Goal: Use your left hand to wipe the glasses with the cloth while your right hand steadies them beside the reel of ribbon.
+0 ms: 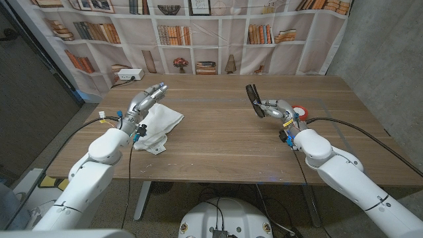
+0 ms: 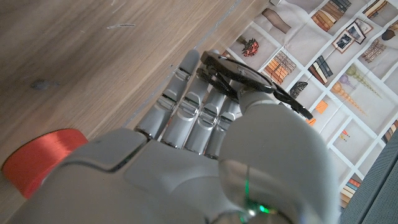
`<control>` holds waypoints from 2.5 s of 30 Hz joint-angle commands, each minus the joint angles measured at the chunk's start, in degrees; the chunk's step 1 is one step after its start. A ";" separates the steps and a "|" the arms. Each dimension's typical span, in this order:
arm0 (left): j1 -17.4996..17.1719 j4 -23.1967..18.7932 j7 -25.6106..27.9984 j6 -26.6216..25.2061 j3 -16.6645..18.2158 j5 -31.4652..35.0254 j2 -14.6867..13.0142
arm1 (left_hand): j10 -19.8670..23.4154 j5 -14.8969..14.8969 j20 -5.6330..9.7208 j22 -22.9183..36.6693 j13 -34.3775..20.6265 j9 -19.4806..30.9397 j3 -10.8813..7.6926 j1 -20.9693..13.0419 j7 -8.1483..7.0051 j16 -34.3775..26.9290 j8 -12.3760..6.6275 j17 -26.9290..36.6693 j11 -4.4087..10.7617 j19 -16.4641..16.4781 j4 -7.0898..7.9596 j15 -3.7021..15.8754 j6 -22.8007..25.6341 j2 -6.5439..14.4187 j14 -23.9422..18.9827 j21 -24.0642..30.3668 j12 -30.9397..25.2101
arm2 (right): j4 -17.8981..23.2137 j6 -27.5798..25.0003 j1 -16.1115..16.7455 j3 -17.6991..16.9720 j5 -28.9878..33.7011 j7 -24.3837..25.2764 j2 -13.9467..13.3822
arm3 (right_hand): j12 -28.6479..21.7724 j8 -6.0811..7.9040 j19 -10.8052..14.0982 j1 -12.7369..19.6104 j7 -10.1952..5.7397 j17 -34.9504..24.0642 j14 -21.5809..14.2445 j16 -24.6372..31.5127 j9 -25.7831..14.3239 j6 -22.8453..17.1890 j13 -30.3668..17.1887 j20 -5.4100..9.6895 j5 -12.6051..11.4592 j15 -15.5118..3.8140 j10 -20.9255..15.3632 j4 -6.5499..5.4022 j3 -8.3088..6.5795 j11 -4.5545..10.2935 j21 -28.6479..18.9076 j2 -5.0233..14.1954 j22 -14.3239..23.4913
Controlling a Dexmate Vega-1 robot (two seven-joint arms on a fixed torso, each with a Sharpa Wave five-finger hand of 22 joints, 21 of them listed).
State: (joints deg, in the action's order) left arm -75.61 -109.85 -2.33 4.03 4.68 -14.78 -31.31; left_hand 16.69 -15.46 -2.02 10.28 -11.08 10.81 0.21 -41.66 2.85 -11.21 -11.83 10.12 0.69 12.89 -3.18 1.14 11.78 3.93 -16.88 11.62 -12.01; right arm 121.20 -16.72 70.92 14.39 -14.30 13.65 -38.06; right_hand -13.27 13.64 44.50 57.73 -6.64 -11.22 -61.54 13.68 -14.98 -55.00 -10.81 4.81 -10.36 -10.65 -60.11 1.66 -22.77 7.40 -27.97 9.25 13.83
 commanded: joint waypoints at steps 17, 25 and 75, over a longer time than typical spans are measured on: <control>-8.59 -6.33 10.05 -9.44 2.89 24.06 -6.33 | 0.81 0.42 0.93 0.14 -0.12 0.15 0.25 -2.70 -1.90 0.10 -0.15 0.23 2.22 1.13 -2.13 1.67 0.67 -1.44 -0.66 0.40 0.21 | 3.15 -14.37 -3.16 -1.03 -5.04 -2.22 2.70 | -0.01 0.14 0.48 -0.31 1.02 -0.10 -1.09 -0.16 -0.79 -0.60 -0.11 6.96 0.04 -2.54 -0.61 0.05 0.05 -0.24 -0.89 0.69 -0.11; -11.00 -5.76 9.67 -9.87 3.53 25.45 -6.42 | 0.74 0.38 0.78 0.12 -0.14 0.15 0.71 -3.30 -2.07 0.12 -0.12 0.24 2.77 1.78 -2.76 1.86 0.75 -2.73 -0.78 0.57 0.28 | 2.39 -15.63 -4.40 -0.50 -5.66 -3.13 3.52 | 0.14 0.09 0.45 -0.41 0.98 -0.03 -0.98 -0.39 -1.01 -0.48 -0.11 6.96 0.07 -2.43 -0.45 0.03 0.09 -0.26 -1.02 0.59 -0.16; 4.67 6.67 18.93 -25.05 -18.66 45.75 -24.96 | 3.14 -1.52 1.97 0.17 -0.29 0.26 1.68 -6.26 -4.52 -0.42 -0.83 0.46 4.86 3.88 -4.19 3.96 3.73 -5.21 -3.27 0.84 -0.30 | 0.43 -18.88 -9.14 2.86 -4.00 -4.38 5.67 | 0.50 -0.10 -0.01 -0.79 0.65 -0.02 -1.19 -0.97 -2.03 -0.31 -0.14 6.96 0.12 -2.46 -0.49 -0.14 -0.02 -0.19 -1.63 0.70 -0.49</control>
State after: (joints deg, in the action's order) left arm -75.68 -104.61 16.97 -16.52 -6.03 27.61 -49.96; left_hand 19.18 -16.62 -0.11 10.26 -11.06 10.79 1.88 -47.80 -1.24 -11.53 -12.31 10.27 5.27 16.27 -6.89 2.35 15.07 -1.63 -19.77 12.34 -11.90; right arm 121.95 -35.19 62.56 16.87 -18.29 9.83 -32.74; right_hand -12.79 13.38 44.48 57.02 -6.06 -11.20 -62.23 12.80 -16.69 -54.81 -10.80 4.80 -10.13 -11.13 -60.30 1.67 -22.76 7.19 -29.25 9.44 13.31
